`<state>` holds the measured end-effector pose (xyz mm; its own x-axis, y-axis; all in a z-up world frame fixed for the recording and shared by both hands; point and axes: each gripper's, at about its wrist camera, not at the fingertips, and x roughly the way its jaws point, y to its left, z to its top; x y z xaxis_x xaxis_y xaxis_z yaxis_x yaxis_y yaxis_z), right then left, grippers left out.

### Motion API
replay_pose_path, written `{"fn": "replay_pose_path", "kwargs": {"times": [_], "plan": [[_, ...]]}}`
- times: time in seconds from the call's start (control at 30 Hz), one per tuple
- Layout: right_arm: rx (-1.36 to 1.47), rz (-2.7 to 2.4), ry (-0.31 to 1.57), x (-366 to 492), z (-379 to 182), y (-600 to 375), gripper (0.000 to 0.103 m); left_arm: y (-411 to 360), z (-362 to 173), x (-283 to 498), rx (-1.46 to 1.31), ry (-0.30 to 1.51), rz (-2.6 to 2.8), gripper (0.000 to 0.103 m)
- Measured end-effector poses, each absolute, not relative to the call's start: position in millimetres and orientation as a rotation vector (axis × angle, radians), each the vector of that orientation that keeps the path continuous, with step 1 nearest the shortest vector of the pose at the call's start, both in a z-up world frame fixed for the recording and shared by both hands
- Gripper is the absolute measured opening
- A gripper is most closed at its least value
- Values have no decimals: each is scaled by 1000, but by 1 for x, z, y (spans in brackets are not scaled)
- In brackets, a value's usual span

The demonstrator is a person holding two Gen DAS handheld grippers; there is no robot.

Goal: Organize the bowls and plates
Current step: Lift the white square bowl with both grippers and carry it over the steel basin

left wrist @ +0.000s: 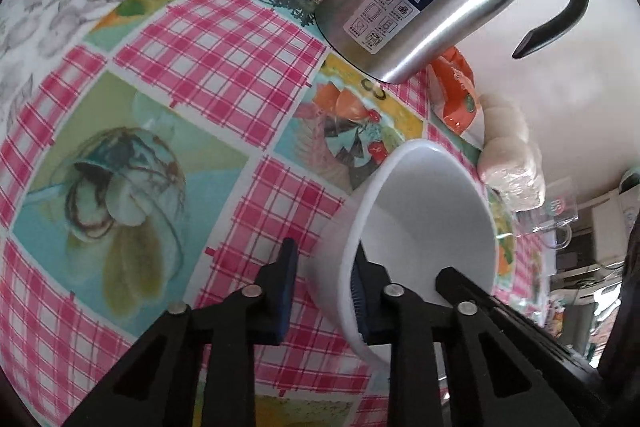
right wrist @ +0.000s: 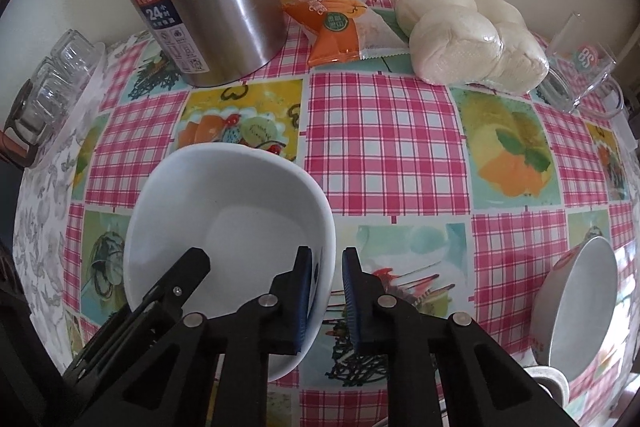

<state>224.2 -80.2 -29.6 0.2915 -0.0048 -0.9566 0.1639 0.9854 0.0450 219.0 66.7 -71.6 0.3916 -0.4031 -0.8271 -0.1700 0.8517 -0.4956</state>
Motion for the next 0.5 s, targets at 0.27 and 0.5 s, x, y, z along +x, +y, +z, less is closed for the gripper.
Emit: {"fn": "replay_pose_path", "kwargs": {"times": [0.27,0.5], "plan": [[185,-98,1272,217,-27,-83,12,76,-72,212,-605,1183,-176,18],[220,-67,1238,207,-12,-87,12,83,-52,204,-615,1154,-191,18]]}}
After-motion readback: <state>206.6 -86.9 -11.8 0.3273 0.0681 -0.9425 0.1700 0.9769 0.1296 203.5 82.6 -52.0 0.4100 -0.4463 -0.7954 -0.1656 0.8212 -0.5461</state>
